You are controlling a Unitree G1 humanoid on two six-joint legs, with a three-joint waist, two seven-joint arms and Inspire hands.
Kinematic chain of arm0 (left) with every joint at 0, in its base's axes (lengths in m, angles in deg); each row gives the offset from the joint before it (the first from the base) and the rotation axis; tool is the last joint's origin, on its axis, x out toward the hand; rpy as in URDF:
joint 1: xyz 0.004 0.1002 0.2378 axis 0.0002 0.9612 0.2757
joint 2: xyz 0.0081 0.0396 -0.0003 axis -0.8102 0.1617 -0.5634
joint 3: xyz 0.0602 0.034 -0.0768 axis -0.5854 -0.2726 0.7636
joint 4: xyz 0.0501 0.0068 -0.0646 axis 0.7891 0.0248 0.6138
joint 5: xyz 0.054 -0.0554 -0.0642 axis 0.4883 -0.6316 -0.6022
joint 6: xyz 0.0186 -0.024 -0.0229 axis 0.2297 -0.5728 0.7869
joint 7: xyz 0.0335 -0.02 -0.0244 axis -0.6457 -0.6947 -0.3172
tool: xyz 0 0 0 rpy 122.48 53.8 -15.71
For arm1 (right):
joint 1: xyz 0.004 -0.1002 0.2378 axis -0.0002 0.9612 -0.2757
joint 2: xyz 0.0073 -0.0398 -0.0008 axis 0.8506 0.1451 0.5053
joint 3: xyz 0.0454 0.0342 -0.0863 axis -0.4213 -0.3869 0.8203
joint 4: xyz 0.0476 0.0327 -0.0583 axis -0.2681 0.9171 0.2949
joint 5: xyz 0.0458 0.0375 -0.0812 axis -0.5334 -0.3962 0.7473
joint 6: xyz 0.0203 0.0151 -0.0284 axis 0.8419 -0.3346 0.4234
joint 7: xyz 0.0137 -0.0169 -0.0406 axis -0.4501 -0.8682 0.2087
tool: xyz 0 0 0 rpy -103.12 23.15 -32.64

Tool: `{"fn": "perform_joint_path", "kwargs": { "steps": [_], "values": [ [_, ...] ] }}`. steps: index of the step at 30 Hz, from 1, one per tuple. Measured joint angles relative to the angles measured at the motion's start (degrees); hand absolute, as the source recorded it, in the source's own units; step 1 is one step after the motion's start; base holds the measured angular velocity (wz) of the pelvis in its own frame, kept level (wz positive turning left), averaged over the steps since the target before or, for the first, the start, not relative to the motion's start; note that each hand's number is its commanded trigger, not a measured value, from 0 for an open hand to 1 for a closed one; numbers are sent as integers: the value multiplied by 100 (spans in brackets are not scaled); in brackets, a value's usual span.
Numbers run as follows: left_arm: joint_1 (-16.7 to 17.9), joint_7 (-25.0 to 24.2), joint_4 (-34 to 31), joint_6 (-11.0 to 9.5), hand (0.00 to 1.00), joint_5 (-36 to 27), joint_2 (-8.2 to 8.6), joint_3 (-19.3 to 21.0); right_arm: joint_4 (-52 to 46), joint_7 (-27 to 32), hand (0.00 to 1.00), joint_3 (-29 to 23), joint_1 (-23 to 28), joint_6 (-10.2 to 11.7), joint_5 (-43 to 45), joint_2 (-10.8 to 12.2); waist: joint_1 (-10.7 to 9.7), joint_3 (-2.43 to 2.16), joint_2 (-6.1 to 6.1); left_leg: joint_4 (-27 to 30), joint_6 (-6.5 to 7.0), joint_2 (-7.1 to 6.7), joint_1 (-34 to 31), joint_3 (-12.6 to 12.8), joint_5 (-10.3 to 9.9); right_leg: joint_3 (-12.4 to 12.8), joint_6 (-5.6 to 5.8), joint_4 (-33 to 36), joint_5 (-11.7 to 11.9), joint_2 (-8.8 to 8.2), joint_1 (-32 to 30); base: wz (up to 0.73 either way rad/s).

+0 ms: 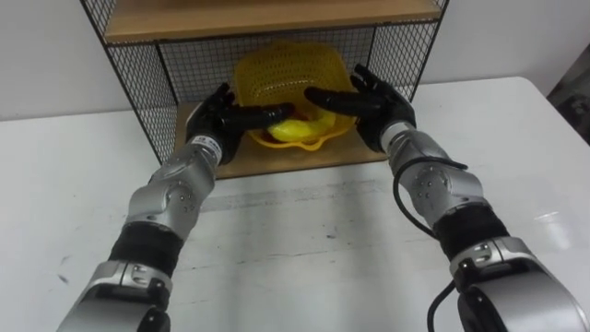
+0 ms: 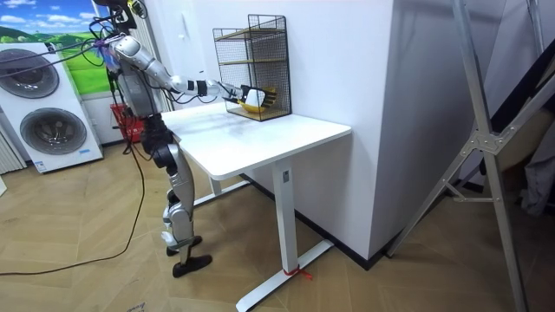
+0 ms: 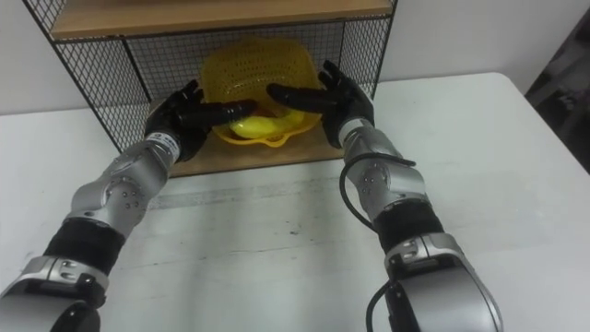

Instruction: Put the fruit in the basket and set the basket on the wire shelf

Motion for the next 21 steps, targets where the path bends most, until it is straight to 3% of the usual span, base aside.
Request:
{"fn": "perform_joint_path", "kwargs": {
  "steps": [14,17,21],
  "values": [
    [0,199,62,-1,0,-4,-279,277,-37,-46,0,-173,-1,-7,-97,-9,-13,-2,-1,-2,4,-3,34,-14,4,-32,0,-4,0,-10,73,1],
    [0,301,-21,-1,0,-2,-302,276,-73,-91,0,-174,-1,-4,-96,-37,-23,-15,2,8,4,-6,17,-28,6,-38,0,3,0,-14,59,1],
    [0,404,-104,-12,0,5,-307,272,-246,-92,0,-176,1,-2,-94,-97,-46,-74,-7,8,4,-10,8,-105,6,-120,0,2,0,-17,57,9]
  ]
}}
